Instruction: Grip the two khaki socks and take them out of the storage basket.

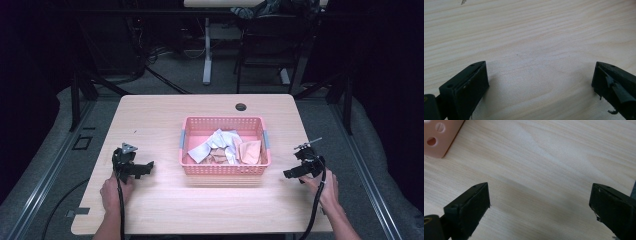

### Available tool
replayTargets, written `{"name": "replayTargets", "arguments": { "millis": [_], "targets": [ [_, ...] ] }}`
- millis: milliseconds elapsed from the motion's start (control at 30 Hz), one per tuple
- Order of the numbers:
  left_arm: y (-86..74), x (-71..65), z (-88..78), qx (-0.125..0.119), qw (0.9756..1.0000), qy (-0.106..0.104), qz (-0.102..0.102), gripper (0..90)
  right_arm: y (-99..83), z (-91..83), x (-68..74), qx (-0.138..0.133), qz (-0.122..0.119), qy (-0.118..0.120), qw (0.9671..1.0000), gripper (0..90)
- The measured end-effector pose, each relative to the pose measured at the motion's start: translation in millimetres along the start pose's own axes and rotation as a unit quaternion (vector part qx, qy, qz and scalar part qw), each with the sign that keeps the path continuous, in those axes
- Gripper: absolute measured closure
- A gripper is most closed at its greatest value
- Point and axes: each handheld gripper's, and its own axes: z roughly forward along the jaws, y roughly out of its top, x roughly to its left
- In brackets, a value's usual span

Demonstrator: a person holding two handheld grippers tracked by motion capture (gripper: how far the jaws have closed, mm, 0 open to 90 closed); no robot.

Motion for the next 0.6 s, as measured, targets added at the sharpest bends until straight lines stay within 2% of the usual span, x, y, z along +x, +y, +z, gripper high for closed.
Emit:
{"name": "replayTargets", "arguments": {
  "millis": [100,133,300,333,467,600],
  "targets": [
    [0.0,-0.1,0.1,-0.001,1.0000,0.000,-0.001,0.4,-0.2,-1.2,-1.2,0.003,0.002,0.004,1.0000,2.0],
    [0.0,-0.1,0.1,-0.001,1.0000,0.000,-0.001,0.4,-1.1,-1.8,-0.7,-0.004,0.008,0.003,1.0000,1.9],
    [0.0,-0.1,0.1,-0.001,1.0000,0.000,-0.001,0.4,1.3,-8.4,-1.0,-0.004,-0.002,0.002,1.0000,1.6],
    [-0.1,-0.1,0.1,-0.001,1.0000,0.001,0.000,0.4,2.5,-11.9,-0.3,-0.019,0.003,0.007,0.9998,1.4],
    [0.0,0.0,0.0,0.000,1.0000,0.000,0.000,0.4,4.1,-18.7,-0.2,-0.024,0.002,0.011,0.9996,1.2],
    [0.0,-0.1,0.1,-0.001,1.0000,0.000,-0.001,0.4,9.9,-33.6,3.0,-0.040,0.005,0.023,0.9989,0.9]
  ]
}}
